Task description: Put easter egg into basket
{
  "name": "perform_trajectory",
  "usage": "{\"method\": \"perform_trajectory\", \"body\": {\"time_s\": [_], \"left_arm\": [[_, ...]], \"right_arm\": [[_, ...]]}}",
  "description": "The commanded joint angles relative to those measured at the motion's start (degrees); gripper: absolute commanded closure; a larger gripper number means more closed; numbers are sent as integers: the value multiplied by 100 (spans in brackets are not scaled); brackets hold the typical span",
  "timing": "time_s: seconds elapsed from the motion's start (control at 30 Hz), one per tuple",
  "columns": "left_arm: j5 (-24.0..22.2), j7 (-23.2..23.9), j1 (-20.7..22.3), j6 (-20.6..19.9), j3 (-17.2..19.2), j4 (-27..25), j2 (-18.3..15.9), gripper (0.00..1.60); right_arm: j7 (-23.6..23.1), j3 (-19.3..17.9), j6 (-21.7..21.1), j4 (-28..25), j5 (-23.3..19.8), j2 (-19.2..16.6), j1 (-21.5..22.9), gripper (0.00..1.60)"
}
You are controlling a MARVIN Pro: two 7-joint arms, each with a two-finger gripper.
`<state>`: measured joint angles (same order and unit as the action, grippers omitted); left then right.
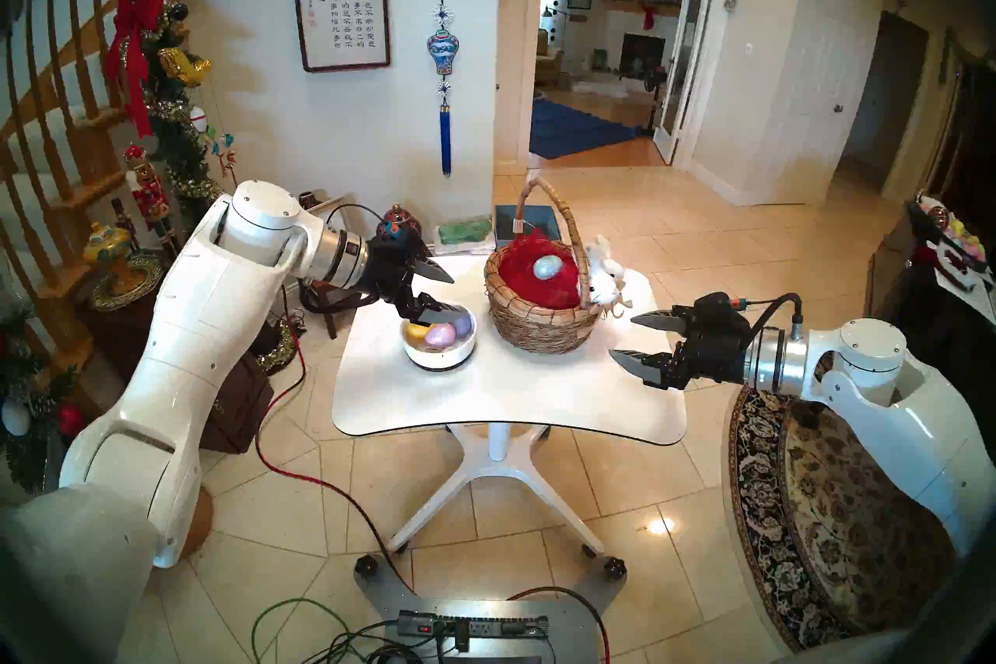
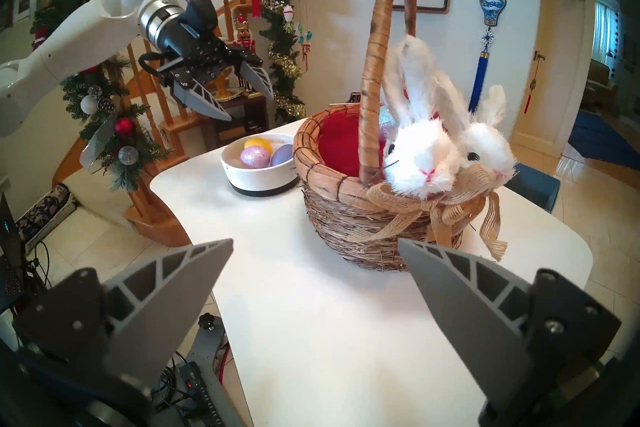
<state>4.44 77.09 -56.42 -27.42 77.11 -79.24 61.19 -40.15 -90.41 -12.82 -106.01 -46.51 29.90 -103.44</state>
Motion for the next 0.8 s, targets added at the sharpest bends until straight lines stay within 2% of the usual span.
{"method": "perform_trajectory", "body": {"time_s": [0.0,0.33,0.47,0.6,0.63,0.67,0.77], "left_arm": [[36,-480,-553,-555,337,-695,-78,0],[200,-1072,-1202,-1232,611,-1651,-112,0],[268,-1274,-1362,-1325,646,-1839,-97,0],[385,-1539,-1744,-1560,739,-2369,-113,0],[376,-1486,-1675,-1504,682,-2229,-107,0],[425,-1562,-1791,-1609,691,-2376,-110,0],[381,-1470,-1751,-1639,654,-2290,-118,0]], "right_arm": [[6,-44,10,-2,-9,-10,19,0],[6,-48,11,-3,-11,-10,15,0],[7,-50,11,-4,-12,-10,13,0],[8,-53,12,-6,-13,-11,10,0],[8,-54,12,-6,-14,-11,9,0],[9,-56,13,-7,-14,-11,7,0],[9,-57,13,-7,-15,-11,6,0]]}}
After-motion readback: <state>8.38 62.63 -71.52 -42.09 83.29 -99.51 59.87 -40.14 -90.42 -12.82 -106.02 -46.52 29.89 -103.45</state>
